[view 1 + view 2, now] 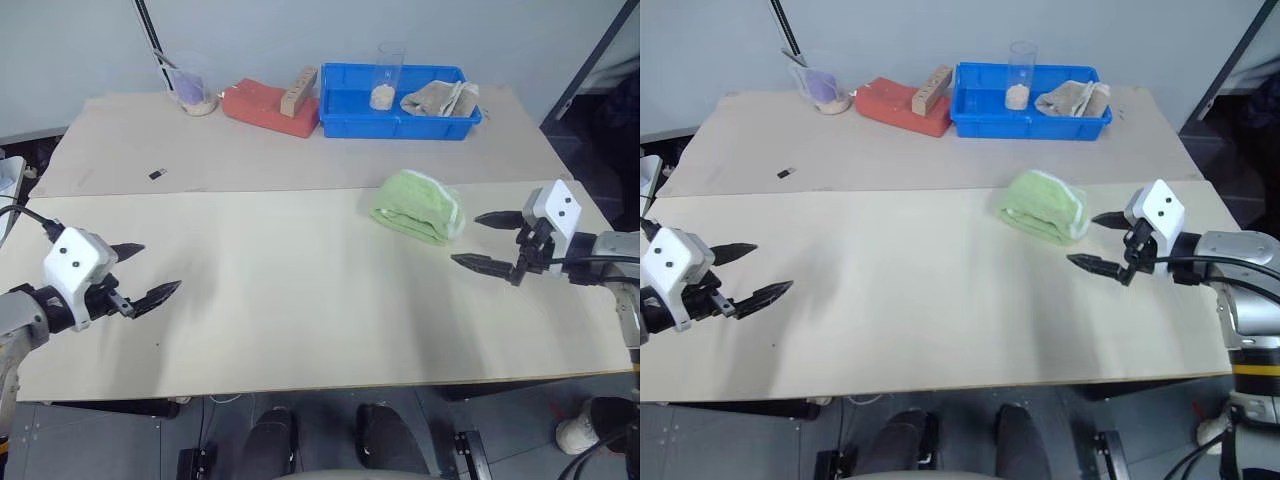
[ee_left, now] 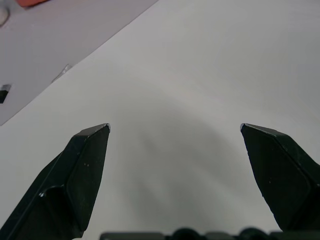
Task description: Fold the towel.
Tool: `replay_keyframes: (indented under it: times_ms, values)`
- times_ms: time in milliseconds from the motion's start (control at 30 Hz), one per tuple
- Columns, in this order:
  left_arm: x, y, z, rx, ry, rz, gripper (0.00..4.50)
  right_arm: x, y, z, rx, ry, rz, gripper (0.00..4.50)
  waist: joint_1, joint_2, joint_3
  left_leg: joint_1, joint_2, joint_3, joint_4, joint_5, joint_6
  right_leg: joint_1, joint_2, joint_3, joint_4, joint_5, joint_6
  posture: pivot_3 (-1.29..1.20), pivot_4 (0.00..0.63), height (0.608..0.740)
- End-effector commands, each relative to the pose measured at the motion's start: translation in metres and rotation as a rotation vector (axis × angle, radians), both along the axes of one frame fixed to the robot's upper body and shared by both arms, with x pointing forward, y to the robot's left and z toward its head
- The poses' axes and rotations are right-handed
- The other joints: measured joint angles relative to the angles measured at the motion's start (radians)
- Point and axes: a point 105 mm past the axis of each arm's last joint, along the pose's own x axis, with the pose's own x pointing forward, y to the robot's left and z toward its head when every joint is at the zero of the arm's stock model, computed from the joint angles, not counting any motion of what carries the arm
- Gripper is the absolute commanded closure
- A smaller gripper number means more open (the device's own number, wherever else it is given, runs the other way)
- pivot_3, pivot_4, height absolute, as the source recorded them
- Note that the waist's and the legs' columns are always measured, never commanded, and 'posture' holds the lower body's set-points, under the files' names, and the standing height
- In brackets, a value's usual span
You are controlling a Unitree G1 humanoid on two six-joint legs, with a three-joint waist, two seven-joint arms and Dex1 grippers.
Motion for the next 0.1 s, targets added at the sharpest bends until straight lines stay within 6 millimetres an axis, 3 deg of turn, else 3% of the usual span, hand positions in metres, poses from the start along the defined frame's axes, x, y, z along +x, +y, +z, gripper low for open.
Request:
replay_keyframes:
  times_ms: [33,100]
  values:
    - [-0.0023,0.0009,0.0142,0.002,-0.032,-0.003,0.00,-0.0016,0.0017,0.0121,0.014,-0.042,0.016,0.02,0.000,0.000,0.000,0.000,0.001,0.000,0.000,0.000,0.000,0.000,0.000,0.000,0.000,0.000,-0.001,0.00,0.150,0.740]
    - [-0.0021,-0.0003,0.0153,-0.015,-0.033,-0.015,0.00,0.0005,0.0014,0.0096,0.012,-0.041,0.013,0.02,0.000,0.000,0.000,0.000,0.001,0.001,0.000,0.000,0.000,0.000,0.001,0.000,0.000,0.000,-0.001,0.00,0.150,0.740]
